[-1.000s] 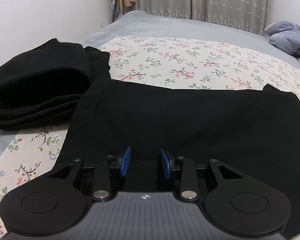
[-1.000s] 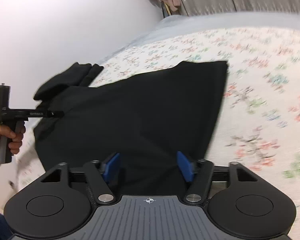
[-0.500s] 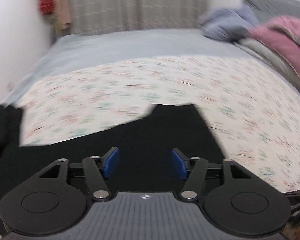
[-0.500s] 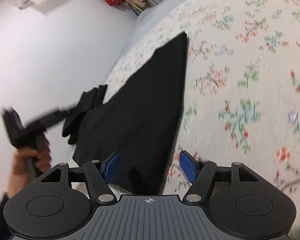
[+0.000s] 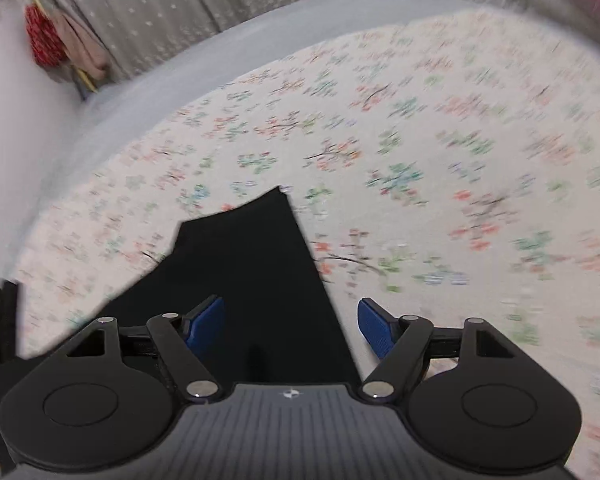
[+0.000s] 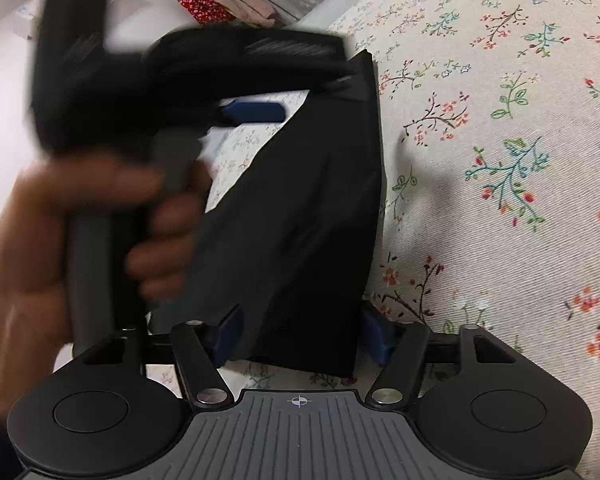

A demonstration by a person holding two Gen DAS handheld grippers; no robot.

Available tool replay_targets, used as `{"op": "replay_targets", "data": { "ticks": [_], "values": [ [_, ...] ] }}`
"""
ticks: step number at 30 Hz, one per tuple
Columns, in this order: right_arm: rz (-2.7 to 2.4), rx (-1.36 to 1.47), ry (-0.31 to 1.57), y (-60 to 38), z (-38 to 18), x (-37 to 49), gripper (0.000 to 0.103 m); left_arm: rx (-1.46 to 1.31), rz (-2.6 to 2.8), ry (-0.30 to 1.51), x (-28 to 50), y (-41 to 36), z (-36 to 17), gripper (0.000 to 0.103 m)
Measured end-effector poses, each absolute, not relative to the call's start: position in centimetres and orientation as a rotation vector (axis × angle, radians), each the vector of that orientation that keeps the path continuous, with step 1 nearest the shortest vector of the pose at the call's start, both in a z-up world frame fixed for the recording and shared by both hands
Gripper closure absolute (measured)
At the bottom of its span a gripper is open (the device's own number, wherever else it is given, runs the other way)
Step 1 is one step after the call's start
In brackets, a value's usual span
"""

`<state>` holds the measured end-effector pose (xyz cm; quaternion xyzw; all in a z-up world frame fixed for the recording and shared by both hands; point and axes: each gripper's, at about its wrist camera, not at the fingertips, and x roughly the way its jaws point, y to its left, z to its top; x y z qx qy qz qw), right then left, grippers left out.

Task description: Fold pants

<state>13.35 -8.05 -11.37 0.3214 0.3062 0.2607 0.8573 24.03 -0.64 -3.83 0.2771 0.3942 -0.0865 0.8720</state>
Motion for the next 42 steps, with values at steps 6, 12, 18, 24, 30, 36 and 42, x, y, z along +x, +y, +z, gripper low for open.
{"op": "replay_targets", "data": {
  "ticks": [6,12,18,24,30,36,42],
  "values": [
    [0.515,0.652,0.654,-7.5,-12.0,14.2,0.084,0.563,-0.116,0.91,26.5,-1.2,-5.2,0.084],
    [0.558,0.622,0.651,-9.7,-11.8,14.3,0.101,0.387,-0.19,0.908,27.3,-1.4,-2.3,0.087],
    [0.507,0.525,0.626,-15.0,-9.0,12.5,0.101,0.195,-0.334,0.83,25.7,-8.9,1.8,0.087],
    [0.361,0.413,0.646,-25.5,-5.1,9.4,0.101,0.114,-0.464,0.808,23.2,-19.1,1.5,0.087],
    [0.242,0.36,0.687,-34.4,-5.2,7.2,0.101,0.039,-0.511,0.86,22.5,-25.4,-1.5,0.087],
    [0.2,0.448,0.722,-39.1,-8.3,7.5,0.1,-0.017,-0.535,0.877,23.0,-26.2,-2.1,0.077],
    [0.183,0.464,0.745,-38.3,-8.6,9.1,0.096,-0.072,-0.558,0.787,22.3,-21.7,1.8,0.045]
  ]
}}
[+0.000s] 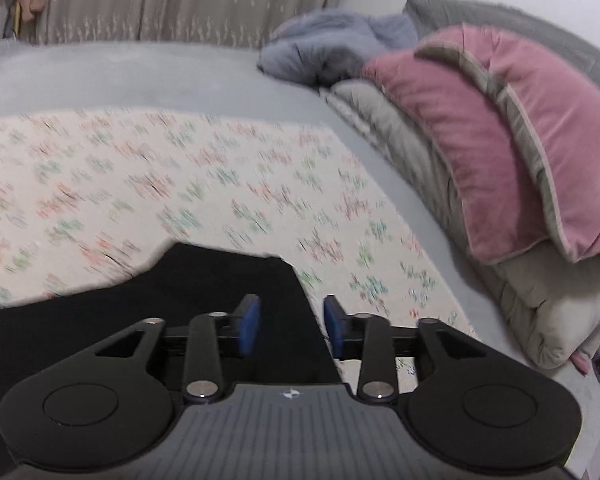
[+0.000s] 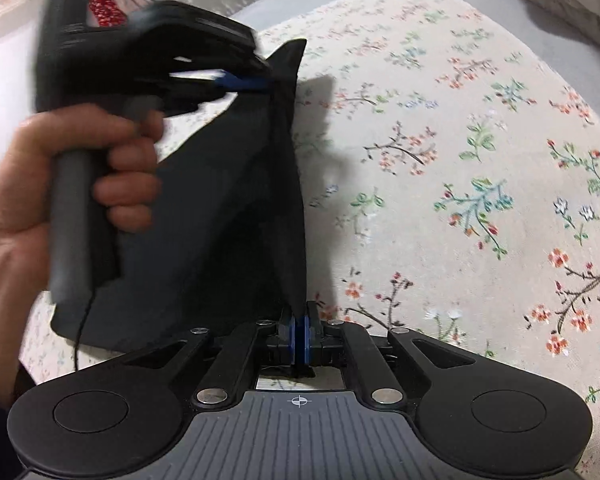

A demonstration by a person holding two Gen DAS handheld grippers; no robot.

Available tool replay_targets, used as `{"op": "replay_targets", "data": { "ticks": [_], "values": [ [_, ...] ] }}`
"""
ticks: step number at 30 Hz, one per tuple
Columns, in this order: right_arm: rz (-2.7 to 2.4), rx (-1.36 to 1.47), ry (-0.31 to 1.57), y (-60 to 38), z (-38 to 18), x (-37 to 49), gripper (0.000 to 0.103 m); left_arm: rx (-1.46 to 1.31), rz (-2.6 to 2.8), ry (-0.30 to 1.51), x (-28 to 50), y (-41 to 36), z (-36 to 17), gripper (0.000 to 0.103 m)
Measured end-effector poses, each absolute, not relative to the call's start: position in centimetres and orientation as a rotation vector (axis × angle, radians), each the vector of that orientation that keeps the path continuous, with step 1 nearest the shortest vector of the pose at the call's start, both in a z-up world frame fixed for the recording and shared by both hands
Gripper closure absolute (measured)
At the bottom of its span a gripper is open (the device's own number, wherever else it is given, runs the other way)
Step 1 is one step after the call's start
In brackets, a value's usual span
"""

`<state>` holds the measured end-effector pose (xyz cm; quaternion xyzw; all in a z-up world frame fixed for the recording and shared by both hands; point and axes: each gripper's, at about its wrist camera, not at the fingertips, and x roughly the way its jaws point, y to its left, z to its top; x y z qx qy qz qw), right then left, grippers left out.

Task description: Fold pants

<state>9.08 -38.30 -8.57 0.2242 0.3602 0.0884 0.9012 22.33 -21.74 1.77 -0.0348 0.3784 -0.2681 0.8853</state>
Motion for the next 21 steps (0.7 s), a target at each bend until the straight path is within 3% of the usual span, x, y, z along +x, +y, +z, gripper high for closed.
{"op": "replay_targets", "data": {
  "ticks": [6,11,21],
  "values": [
    [0.133,0.499,0.739,-39.4,-8.4,8.2,0.089,-0.161,-0.445,0.767,21.2,-11.2,4.0,0.041],
    [0.064,0.451,0.707,-41.6,-6.8,6.3,0.081,-0.163,-0.318,0.791,18.8,-4.7,2.2,0.041],
    [-0.016,0.363,0.66,-40.2,-6.4,5.5,0.071,-0.063,-0.334,0.828,14.6,-5.8,-4.3,0.04]
  ]
}}
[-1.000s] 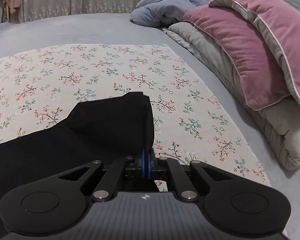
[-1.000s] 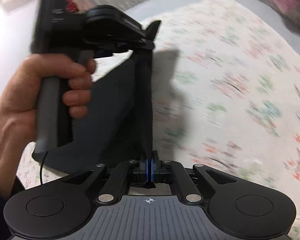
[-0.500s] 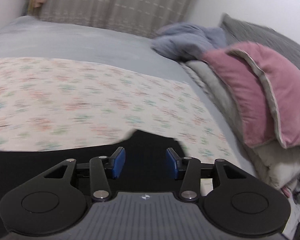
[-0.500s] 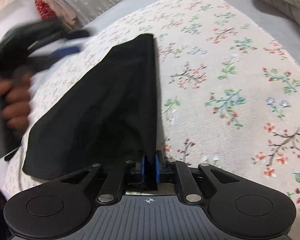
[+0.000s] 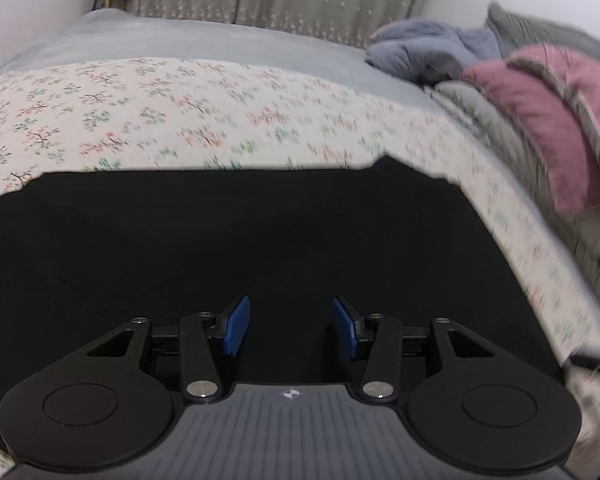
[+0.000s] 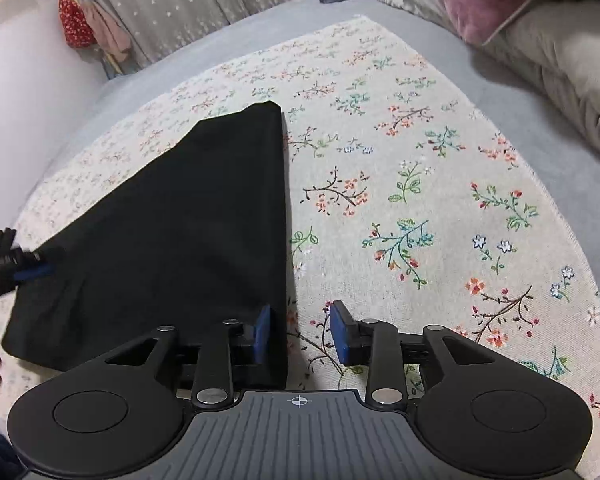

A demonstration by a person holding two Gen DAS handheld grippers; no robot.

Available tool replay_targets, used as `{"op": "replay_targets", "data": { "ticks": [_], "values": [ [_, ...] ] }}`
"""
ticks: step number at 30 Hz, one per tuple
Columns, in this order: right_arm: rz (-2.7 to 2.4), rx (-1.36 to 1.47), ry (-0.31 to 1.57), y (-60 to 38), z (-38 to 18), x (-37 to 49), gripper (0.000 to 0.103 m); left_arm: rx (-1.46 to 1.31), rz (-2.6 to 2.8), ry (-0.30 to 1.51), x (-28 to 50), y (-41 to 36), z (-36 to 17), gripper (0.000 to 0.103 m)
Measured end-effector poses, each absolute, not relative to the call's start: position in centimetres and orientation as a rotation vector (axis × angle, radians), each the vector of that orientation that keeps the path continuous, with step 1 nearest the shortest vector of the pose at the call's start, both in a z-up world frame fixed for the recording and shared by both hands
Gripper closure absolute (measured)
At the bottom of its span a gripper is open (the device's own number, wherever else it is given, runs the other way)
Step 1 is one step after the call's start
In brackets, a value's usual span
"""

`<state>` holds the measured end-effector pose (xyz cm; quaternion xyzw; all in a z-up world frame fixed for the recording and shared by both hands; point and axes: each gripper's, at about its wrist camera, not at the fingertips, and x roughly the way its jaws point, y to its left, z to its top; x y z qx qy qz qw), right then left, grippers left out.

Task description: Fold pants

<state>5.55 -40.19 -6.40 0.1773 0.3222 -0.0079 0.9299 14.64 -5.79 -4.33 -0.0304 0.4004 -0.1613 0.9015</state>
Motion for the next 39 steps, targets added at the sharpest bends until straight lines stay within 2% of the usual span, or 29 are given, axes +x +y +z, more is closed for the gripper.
{"op": "replay_targets", "data": {
  "ticks": [7,9,13,25,29,30,35,39],
  "values": [
    [0.04,0.063,0.459,-34.5,-5.0,4.4,0.071,0.019,-0.306,0.784,13.7,-6.7,-5.1,0.039],
    [0.097,-0.005,0.492,-32.7,-5.7,4.9,0.076,0.014,-0.302,0.787,13.7,-6.6,-5.1,0.039],
    [0.093,-0.056,0.657,-31.4,-8.4,6.5,0.078,0.039,-0.288,0.777,13.4,-6.6,-5.5,0.039],
    [0.097,0.015,0.712,-33.1,-8.9,4.9,0.078,0.044,-0.297,0.779,12.8,-6.8,-5.5,0.039],
    [0.115,0.042,0.697,-33.0,-8.4,4.3,0.069,0.014,-0.317,0.78,12.8,-6.7,-5.0,0.039],
    [0.128,0.062,0.683,-33.1,-8.1,3.9,0.07,0.004,-0.317,0.774,13.1,-6.6,-4.8,0.039],
    [0.144,0.285,0.576,-36.4,-6.3,2.8,0.07,-0.042,-0.299,0.756,16.0,-6.8,-3.7,0.039],
    [0.067,0.451,0.61,-39.2,-7.2,3.4,0.066,-0.097,-0.303,0.762,19.5,-7.8,-3.5,0.037]
  ]
}}
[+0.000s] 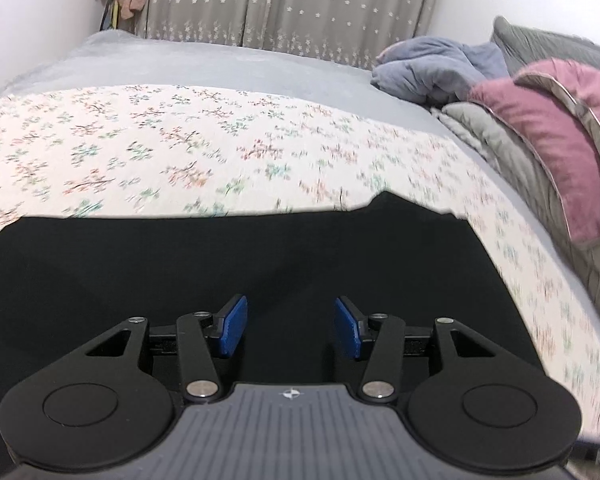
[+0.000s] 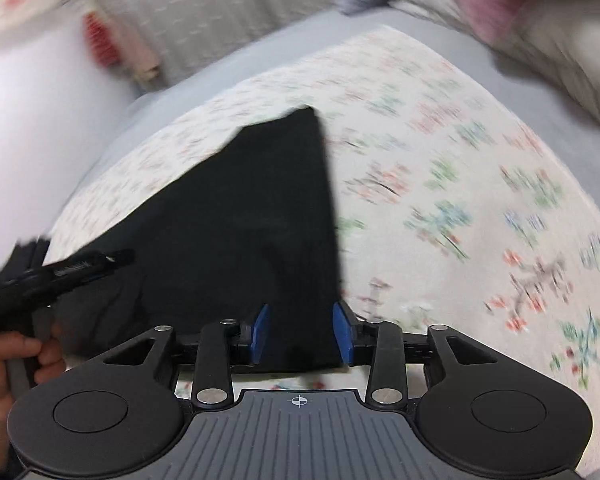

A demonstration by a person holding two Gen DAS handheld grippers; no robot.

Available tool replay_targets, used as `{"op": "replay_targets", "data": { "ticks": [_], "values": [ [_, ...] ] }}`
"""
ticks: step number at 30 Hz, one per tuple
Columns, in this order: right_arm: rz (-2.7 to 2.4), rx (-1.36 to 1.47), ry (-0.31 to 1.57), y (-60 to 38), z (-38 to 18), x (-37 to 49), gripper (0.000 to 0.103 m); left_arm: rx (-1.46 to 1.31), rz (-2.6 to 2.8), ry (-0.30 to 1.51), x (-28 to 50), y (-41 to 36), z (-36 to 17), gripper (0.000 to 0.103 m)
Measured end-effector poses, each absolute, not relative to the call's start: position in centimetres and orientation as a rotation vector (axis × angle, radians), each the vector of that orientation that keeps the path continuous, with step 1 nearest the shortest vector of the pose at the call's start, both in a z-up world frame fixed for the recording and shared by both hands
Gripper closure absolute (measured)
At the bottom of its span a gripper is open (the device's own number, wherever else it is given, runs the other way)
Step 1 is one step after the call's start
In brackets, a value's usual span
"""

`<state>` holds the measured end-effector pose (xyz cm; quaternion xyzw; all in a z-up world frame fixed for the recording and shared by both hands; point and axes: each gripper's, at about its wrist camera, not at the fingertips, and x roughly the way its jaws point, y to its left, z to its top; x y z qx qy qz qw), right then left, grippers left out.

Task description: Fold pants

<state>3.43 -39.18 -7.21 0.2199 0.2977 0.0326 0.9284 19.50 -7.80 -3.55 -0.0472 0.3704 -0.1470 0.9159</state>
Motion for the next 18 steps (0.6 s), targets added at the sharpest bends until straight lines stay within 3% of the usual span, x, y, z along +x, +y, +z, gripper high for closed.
{"op": "replay_targets", "data": {
  "ticks": [1,3,9,18],
  "values": [
    [0.063,0.481,0.618,-39.5,-7.5,3.6,0.066,-0.104,-0.305,0.764,20.5,-8.2,-3.6,0.036],
    [0.061,0.525,0.624,-40.0,-7.9,3.8,0.055,-0.096,-0.303,0.768,22.2,-9.2,-4.1,0.036],
    [0.078,0.614,0.609,-40.9,-9.0,3.6,0.054,-0.106,-0.249,0.836,25.8,-10.2,-5.9,0.035],
    [0.147,0.778,0.566,-42.7,-10.5,3.6,0.054,-0.115,-0.34,0.818,25.4,-14.5,-2.8,0.028]
  ]
}}
